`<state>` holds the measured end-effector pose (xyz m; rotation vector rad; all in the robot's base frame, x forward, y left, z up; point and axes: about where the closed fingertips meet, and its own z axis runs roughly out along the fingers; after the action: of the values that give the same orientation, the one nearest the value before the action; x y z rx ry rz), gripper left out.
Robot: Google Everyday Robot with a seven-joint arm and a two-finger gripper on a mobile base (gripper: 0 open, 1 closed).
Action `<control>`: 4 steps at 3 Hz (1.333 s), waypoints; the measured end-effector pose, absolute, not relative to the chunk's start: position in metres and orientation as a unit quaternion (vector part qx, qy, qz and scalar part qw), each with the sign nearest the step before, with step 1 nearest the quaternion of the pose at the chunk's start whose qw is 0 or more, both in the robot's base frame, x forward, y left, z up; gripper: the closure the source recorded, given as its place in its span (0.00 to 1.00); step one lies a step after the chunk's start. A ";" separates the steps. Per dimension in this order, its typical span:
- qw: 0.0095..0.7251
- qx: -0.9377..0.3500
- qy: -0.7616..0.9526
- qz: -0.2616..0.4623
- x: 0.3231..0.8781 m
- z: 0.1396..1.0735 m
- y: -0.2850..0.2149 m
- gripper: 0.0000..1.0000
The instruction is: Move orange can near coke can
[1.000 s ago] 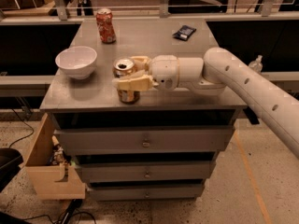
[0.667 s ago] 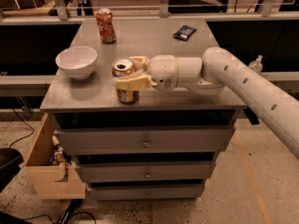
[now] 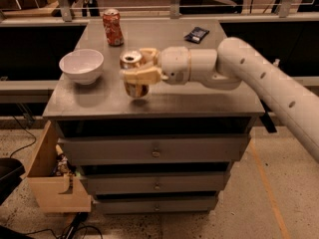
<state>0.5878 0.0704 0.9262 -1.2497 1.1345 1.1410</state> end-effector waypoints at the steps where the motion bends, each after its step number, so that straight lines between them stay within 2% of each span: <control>1: 0.525 -0.519 0.503 0.450 0.638 0.968 0.064 1.00; 2: 0.502 -0.506 0.536 0.452 0.691 0.965 0.071 1.00; 3: 0.511 -0.477 0.564 0.441 0.771 0.942 0.085 1.00; 4: 0.556 -0.444 0.569 0.413 0.818 0.956 0.070 1.00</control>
Offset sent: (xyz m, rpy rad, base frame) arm 0.2092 -0.0353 0.1224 -0.0367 0.0162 -0.2266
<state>0.8185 0.0698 0.9563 -1.0490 1.3433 0.9746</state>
